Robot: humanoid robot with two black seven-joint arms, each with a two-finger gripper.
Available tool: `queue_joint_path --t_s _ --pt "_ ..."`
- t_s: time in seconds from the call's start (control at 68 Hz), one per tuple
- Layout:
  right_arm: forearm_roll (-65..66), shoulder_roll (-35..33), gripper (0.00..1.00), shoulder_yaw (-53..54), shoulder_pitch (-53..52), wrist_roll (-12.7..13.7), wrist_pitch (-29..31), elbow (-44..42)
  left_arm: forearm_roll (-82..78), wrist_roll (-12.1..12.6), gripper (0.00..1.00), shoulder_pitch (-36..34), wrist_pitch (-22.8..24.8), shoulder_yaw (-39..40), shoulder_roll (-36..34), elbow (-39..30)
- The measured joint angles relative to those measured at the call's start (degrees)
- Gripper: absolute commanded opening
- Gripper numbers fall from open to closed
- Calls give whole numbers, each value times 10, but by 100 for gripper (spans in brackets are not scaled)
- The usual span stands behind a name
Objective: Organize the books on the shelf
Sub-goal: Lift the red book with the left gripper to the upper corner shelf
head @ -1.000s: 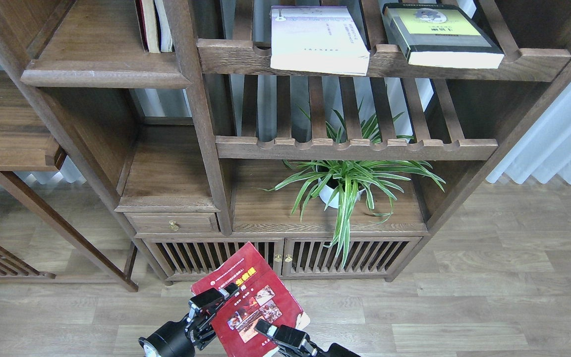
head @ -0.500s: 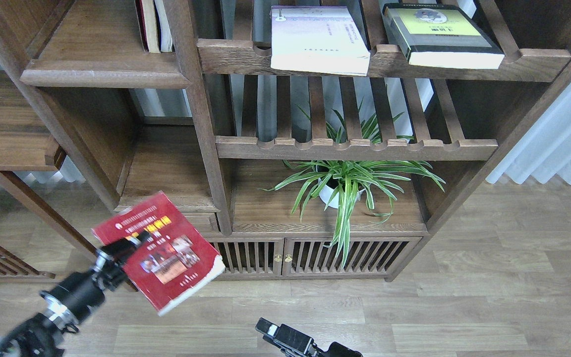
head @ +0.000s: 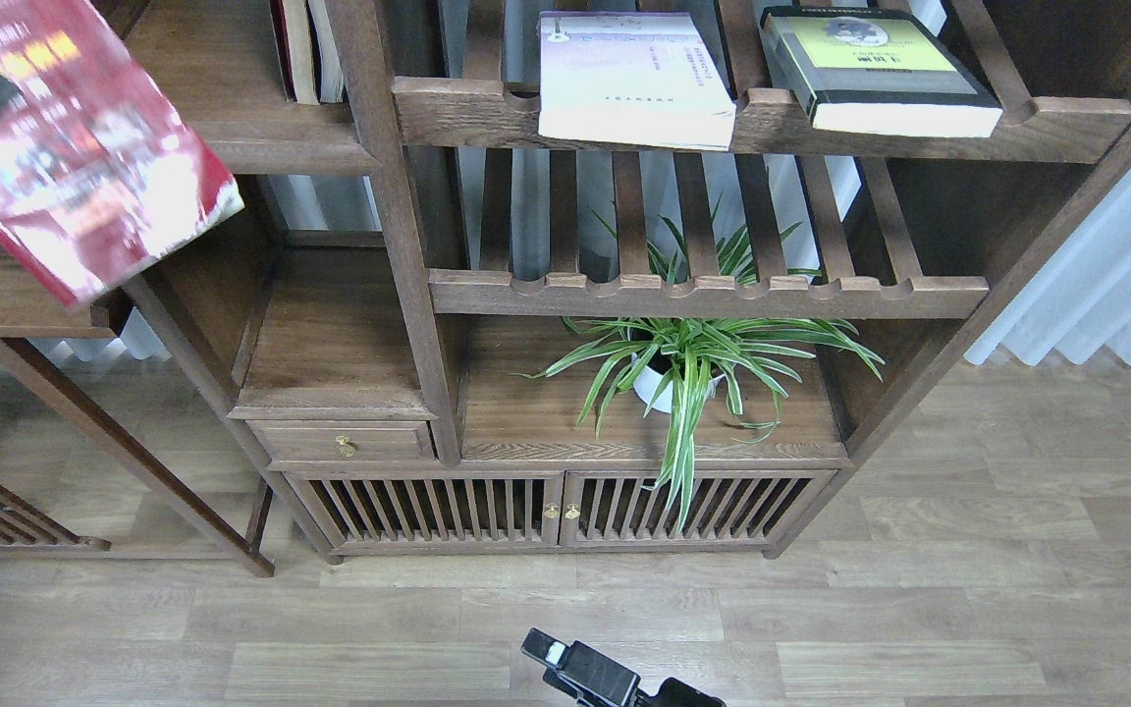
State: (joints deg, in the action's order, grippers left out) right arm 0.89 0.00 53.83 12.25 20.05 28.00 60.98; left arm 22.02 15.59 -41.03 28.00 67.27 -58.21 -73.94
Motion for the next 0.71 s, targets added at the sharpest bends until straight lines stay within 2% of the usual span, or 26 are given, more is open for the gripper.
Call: queue_joint_path --t_s 0.074,0.176,0.309,0.515,0.706 --pt "0 0 100 0 0 0 0 0 -67 37 6 -62 0 -5 14 44" --pt "0 0 100 0 0 0 0 0 -173 59 6 -114 0 -7 53 91" --pt "0 0 100 1 0 0 0 4 -308 63 6 -148 0 5 97 120" --pt "-2 0 100 3 0 -1 0 6 -457 64 6 -172 0 55 195 126" --pt "-5 0 100 8 -7 -2 0 13 -513 64 6 -190 0 73 237 128"
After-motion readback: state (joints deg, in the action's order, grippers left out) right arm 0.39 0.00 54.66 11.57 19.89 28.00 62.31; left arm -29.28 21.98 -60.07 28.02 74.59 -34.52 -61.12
